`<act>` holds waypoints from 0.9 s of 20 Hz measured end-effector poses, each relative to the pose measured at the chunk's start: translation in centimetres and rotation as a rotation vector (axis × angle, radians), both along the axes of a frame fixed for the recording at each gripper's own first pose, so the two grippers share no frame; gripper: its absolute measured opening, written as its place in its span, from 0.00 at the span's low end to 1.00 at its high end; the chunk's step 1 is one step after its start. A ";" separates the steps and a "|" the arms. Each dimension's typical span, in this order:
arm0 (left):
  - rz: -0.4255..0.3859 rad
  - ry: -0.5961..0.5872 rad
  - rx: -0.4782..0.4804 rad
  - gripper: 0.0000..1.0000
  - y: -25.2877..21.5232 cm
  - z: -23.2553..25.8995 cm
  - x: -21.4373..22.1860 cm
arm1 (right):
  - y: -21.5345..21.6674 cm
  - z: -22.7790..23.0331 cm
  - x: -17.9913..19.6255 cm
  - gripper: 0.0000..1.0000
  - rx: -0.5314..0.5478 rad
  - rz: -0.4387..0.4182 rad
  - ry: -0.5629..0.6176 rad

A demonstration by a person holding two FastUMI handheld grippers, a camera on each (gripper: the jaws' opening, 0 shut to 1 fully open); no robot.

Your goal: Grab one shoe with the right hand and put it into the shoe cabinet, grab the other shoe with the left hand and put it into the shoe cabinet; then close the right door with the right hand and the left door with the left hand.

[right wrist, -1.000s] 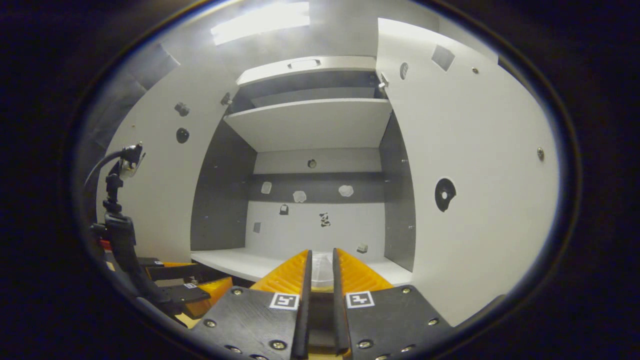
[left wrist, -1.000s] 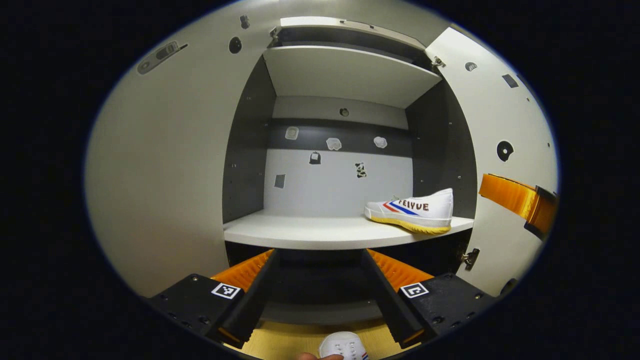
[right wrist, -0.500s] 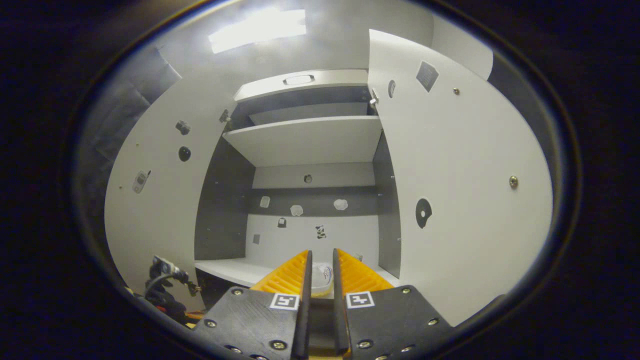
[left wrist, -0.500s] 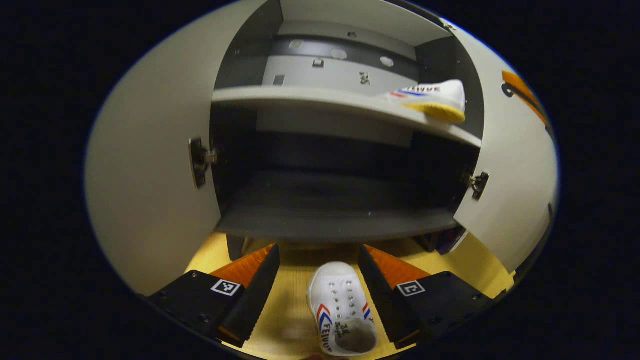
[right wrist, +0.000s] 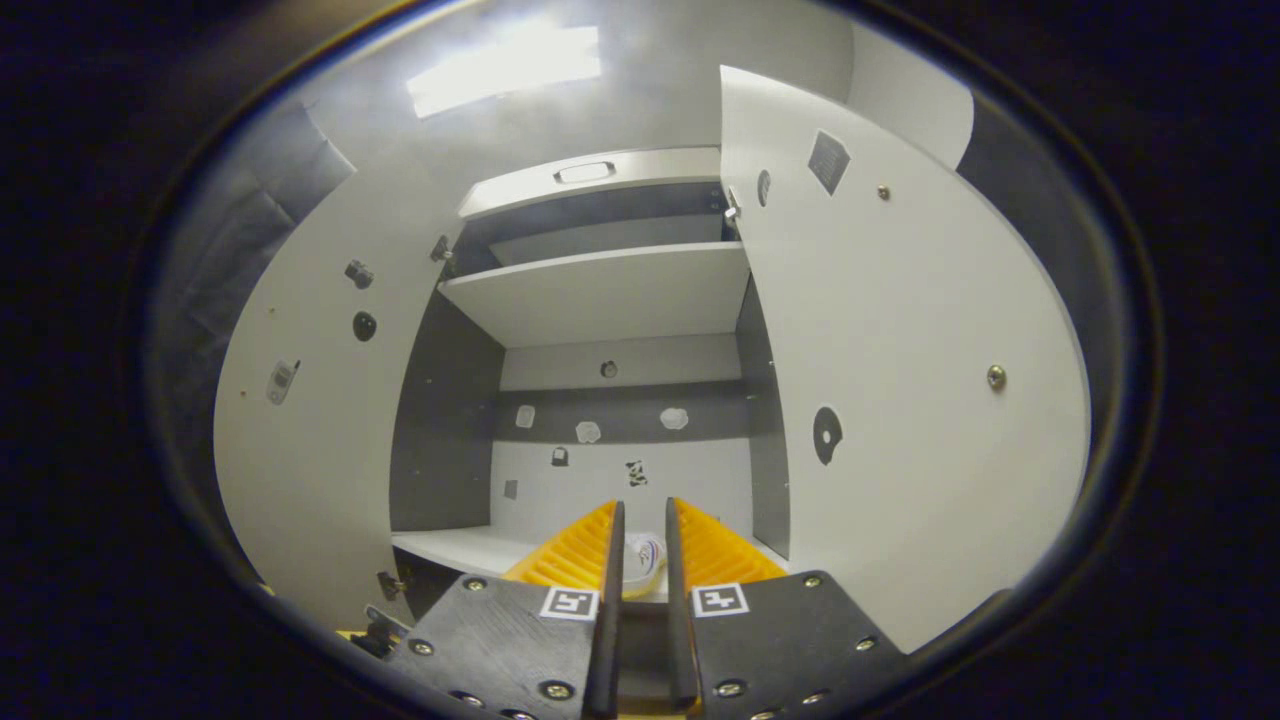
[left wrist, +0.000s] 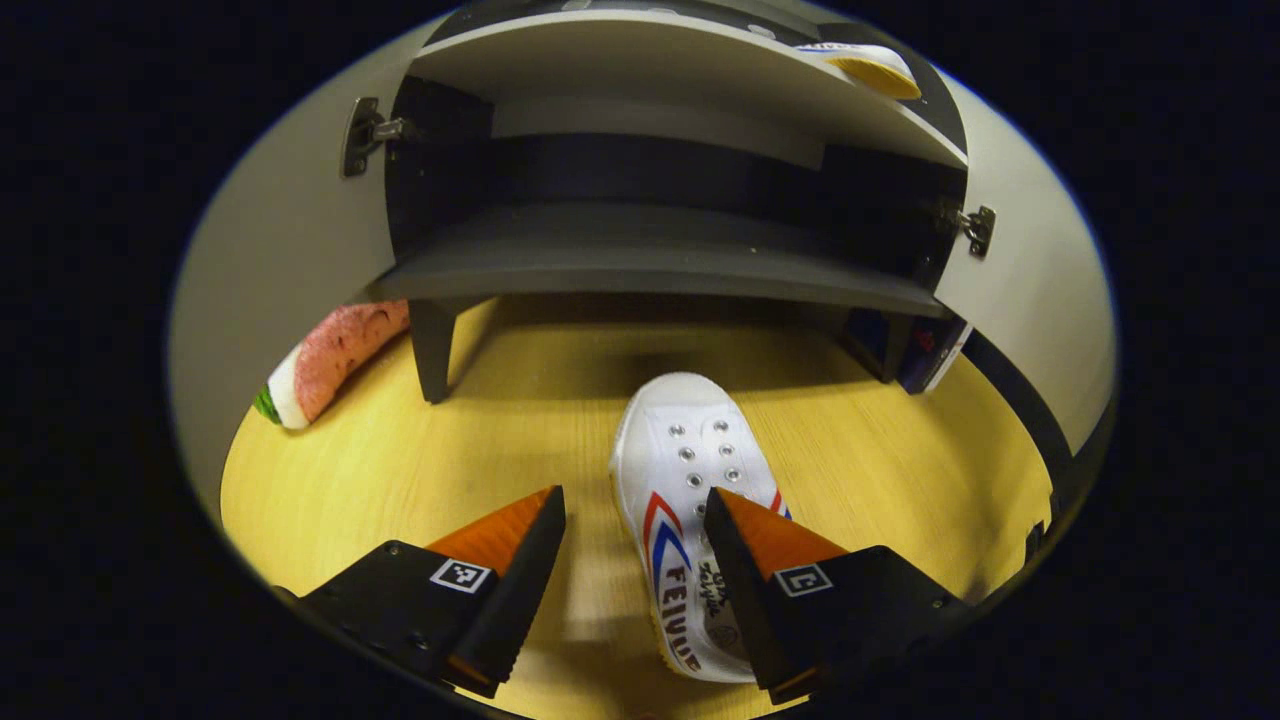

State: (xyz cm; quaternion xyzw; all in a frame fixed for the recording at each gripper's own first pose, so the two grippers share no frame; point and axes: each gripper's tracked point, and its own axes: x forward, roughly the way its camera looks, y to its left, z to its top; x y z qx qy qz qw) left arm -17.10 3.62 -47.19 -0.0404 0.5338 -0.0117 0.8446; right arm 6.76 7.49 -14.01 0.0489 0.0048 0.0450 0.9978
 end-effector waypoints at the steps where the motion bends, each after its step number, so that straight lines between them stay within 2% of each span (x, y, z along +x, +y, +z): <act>1: -0.001 -0.001 0.003 0.88 -0.1 -0.3 -0.1 | 0.0 0.0 -0.1 0.20 0.002 0.000 -0.001; 3: 0.001 -0.007 -0.004 0.85 -0.2 -0.7 -0.2 | 0.1 0.1 -0.1 0.19 0.007 0.002 -0.001; 4: 0.007 0.004 -0.023 0.81 -0.5 -1.1 -0.4 | 0.1 0.1 -0.1 0.19 0.010 0.002 0.000; 5: 0.025 0.000 -0.049 0.75 -0.9 -1.0 -0.4 | 0.1 0.1 -0.1 0.19 0.013 0.002 -0.001; 7: 0.036 0.005 -0.065 0.54 -1.2 -1.4 -0.4 | 0.2 0.3 -0.1 0.19 0.019 0.003 -0.006; 9: 0.044 0.005 -0.044 0.46 -0.9 -1.1 -0.1 | 0.3 0.3 -0.2 0.20 0.017 0.007 -0.009; 10: 0.052 0.000 -0.033 0.36 -0.7 -0.9 -0.2 | 0.3 0.4 -0.3 0.19 0.015 0.006 -0.011; 11: 0.078 -0.028 -0.036 0.31 -0.5 -0.6 0.5 | 0.3 0.5 -0.2 0.19 0.013 0.005 -0.012; 12: 0.100 -0.024 -0.048 0.17 -0.5 -1.1 0.4 | 0.3 0.5 -0.2 0.19 0.013 0.003 -0.012; 13: 0.089 -0.017 -0.053 0.03 -0.6 -0.4 0.3 | 0.3 0.5 -0.2 0.19 0.015 0.005 -0.010; 15: 0.074 -0.036 -0.025 0.01 -0.2 0.0 0.4 | 0.5 0.2 -0.1 0.19 0.019 0.008 -0.005; 18: 0.060 -0.140 0.002 0.01 0.0 3.7 2.1 | 0.4 0.0 0.1 0.19 0.020 0.004 0.005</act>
